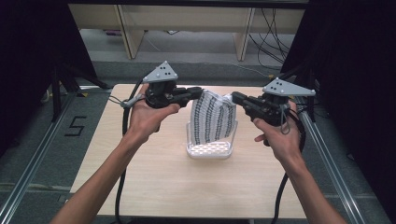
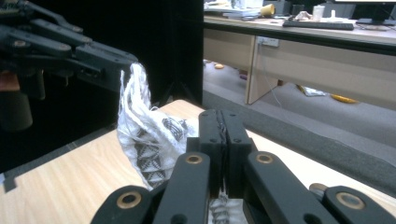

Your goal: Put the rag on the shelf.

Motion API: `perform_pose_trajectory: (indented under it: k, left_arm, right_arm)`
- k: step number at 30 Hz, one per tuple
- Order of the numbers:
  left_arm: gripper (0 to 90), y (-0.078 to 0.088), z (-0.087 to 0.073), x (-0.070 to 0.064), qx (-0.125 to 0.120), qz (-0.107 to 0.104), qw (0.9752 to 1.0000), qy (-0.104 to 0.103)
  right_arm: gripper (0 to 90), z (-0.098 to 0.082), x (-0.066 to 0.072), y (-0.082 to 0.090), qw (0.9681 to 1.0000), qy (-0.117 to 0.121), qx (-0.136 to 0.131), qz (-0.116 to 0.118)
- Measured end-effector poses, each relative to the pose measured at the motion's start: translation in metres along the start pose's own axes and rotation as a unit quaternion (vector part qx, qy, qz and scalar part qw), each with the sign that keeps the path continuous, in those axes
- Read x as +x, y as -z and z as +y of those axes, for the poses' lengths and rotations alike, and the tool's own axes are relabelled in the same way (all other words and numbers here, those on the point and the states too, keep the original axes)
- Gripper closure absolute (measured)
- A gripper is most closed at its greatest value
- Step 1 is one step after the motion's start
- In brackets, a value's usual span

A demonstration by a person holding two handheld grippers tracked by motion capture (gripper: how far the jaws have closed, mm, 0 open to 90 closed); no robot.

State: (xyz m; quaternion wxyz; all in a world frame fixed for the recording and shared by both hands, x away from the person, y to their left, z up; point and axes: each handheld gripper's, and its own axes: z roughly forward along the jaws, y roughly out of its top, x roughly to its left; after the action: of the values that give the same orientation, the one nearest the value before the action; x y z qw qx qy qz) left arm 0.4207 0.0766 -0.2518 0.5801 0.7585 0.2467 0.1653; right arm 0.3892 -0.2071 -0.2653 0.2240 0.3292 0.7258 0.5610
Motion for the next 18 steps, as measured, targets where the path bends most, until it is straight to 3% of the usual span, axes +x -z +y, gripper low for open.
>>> perform_pose_trajectory:
  k: [2,3,4,7,8,11,13,17,18]
  left_arm:
    - [85.8,-0.008,0.002,0.011,-0.009,0.015,0.9997,0.015]
    - [85.8,-0.008,0.002,0.011,-0.009,0.015,0.9997,0.015]
    - [85.8,-0.016,0.001,0.019,-0.008,0.025,0.9993,0.027]
    - [85.8,-0.024,-0.001,0.026,-0.008,0.033,0.9988,0.036]
    - [85.8,-0.031,-0.004,0.035,-0.008,0.041,0.9981,0.046]
    - [85.8,-0.039,-0.007,0.043,-0.006,0.054,0.9970,0.054]
    - [85.8,-0.047,-0.013,0.052,-0.008,0.067,0.9952,0.071]
    - [85.7,-0.057,-0.018,0.060,0.000,0.073,0.9938,0.084]
    - [85.7,-0.062,-0.023,0.064,0.002,0.071,0.9927,0.097]
  right_arm:
    - [89.4,0.005,-0.011,-0.009,0.9999,-0.006,-0.002,-0.008]
    - [89.4,0.006,-0.012,-0.013,0.9997,-0.022,0.004,-0.008]
    - [89.4,0.006,-0.015,-0.016,0.9998,-0.017,0.005,-0.011]
    - [89.4,0.007,-0.020,-0.025,0.9996,-0.019,0.011,-0.016]
    - [89.4,0.007,-0.026,-0.035,0.9994,-0.026,0.019,-0.015]
    - [89.4,0.006,-0.030,-0.043,0.9991,-0.027,0.027,-0.021]
    - [89.4,0.004,-0.038,-0.055,0.9982,-0.039,0.038,-0.026]
    - [89.3,-0.001,-0.047,-0.068,0.9969,-0.053,0.047,-0.034]
    - [89.3,-0.006,-0.054,-0.077,0.9955,-0.071,0.055,-0.032]
